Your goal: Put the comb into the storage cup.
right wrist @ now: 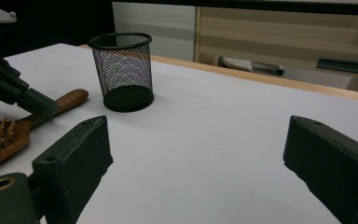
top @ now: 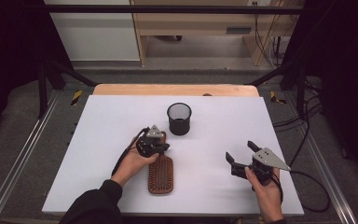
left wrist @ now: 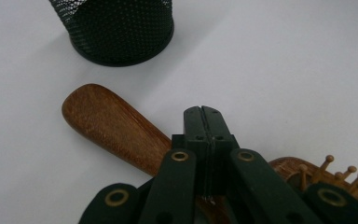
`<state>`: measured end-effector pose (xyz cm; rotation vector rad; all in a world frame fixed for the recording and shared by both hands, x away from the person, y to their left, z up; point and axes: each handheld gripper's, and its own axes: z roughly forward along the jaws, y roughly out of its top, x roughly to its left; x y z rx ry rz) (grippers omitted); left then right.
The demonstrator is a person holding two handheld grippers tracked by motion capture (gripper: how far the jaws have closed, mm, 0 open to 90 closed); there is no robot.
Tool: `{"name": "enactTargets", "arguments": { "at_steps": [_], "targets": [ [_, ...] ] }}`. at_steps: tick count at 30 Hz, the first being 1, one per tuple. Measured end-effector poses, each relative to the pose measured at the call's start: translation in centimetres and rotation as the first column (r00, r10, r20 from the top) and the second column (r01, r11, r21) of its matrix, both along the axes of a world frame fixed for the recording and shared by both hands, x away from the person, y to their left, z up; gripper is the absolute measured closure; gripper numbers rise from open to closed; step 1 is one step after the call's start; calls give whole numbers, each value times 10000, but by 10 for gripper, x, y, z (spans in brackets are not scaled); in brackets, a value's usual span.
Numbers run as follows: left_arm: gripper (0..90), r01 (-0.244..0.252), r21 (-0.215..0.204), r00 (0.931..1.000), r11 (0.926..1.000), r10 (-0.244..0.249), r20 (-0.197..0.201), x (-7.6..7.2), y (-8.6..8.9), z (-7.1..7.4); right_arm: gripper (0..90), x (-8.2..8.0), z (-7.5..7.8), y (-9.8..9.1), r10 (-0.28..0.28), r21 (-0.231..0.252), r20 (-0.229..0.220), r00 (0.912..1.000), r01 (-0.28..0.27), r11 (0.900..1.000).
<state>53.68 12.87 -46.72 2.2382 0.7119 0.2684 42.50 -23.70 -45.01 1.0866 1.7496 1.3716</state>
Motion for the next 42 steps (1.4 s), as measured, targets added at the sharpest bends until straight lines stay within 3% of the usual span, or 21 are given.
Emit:
{"name": "enactTargets", "arguments": {
  "at_steps": [10, 25, 35, 42],
  "targets": [
    [900, -392, 199, 9991, 9990, 395, -169, -5, 23, -3, 76, -1, 1, 1, 86, 6, 42, 10000, -86, 10000],
    [900, -1147, 181, 9929, 9932, 1152, -283, -21, 61, 0, 75, -3, 2, 1, 118, 59, 79, 9999, -118, 9999],
    [900, -1392, 124, 9890, 9902, 1396, -496, -47, 79, 0, 76, -4, 2, 2, 160, 87, 75, 9998, -160, 9998],
    [900, -1313, 132, 9893, 9912, 1319, -622, -61, 81, 1, 76, -4, 2, 2, 178, 79, 62, 9998, -179, 9998]
  ]
}}
